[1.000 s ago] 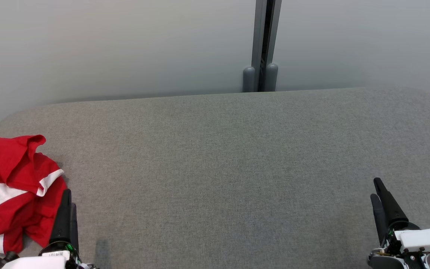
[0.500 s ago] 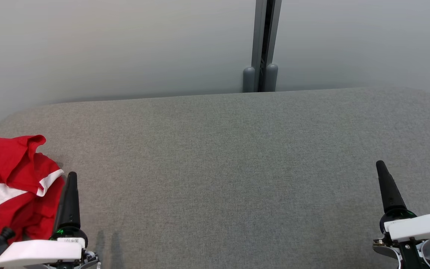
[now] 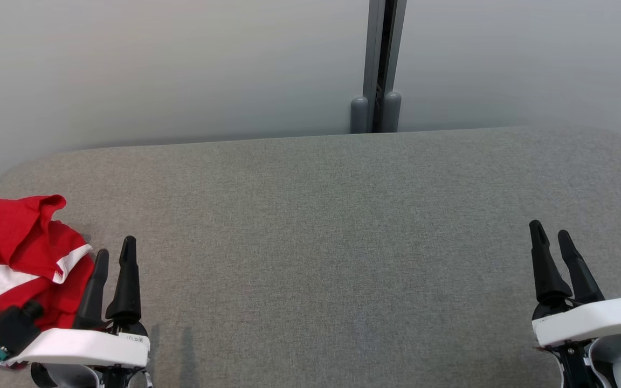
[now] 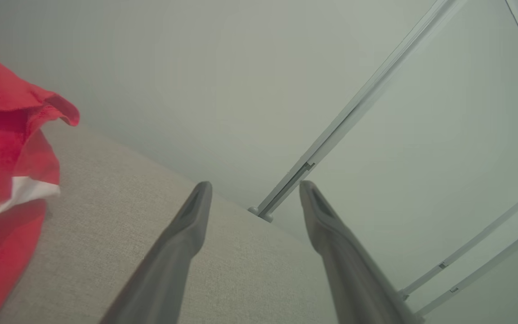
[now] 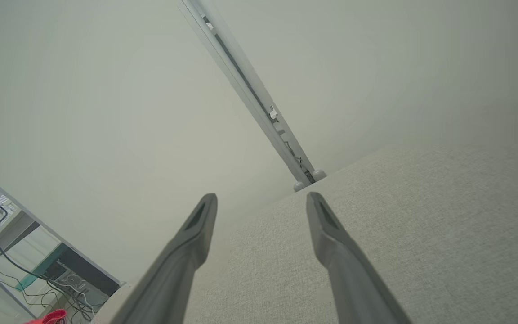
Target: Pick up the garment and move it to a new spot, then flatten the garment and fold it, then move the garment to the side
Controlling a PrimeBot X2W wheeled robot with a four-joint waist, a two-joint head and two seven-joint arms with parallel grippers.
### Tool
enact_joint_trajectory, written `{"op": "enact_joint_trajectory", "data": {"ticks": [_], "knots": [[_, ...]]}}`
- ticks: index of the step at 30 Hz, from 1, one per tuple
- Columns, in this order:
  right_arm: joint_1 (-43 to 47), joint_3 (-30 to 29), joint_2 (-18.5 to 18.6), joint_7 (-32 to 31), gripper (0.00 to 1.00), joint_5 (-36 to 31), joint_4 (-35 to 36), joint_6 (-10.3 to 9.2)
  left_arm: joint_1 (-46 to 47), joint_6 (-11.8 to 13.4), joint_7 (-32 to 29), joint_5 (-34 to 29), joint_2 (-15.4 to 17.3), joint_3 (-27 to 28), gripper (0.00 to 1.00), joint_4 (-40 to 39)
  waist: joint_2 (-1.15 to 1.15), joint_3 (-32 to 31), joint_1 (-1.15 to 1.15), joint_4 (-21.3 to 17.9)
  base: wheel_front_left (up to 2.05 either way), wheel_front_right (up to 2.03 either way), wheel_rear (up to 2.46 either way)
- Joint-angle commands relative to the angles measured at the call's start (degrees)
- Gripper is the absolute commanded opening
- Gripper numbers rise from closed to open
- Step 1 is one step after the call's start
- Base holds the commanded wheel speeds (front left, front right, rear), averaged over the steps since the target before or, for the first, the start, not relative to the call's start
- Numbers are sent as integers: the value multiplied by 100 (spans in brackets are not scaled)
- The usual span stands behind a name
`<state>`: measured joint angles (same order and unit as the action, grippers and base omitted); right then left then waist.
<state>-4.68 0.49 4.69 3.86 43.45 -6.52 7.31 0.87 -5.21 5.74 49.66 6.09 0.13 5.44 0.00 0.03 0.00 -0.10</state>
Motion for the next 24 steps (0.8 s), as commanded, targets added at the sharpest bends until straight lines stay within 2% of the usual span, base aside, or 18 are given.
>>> {"op": "enact_joint_trajectory", "data": {"ticks": [1, 8, 24], "knots": [[-154, 28, 83, 76, 100, -292, 75, 18, 220, 40, 59, -251, 80, -39, 100, -28, 0, 2, 0, 0, 0, 0, 0], [-194, 140, 59, 229, 100, -1149, -11, 19, 316, 190, 166, -1018, 195, -213, 100, 193, 0, 1, 0, -7, 0, 0, 0], [-262, 70, -47, 492, 100, -2329, -461, 21, 434, 432, 238, -2179, 364, -469, 100, 451, 0, -8, 0, -7, 0, 0, 0]]}}
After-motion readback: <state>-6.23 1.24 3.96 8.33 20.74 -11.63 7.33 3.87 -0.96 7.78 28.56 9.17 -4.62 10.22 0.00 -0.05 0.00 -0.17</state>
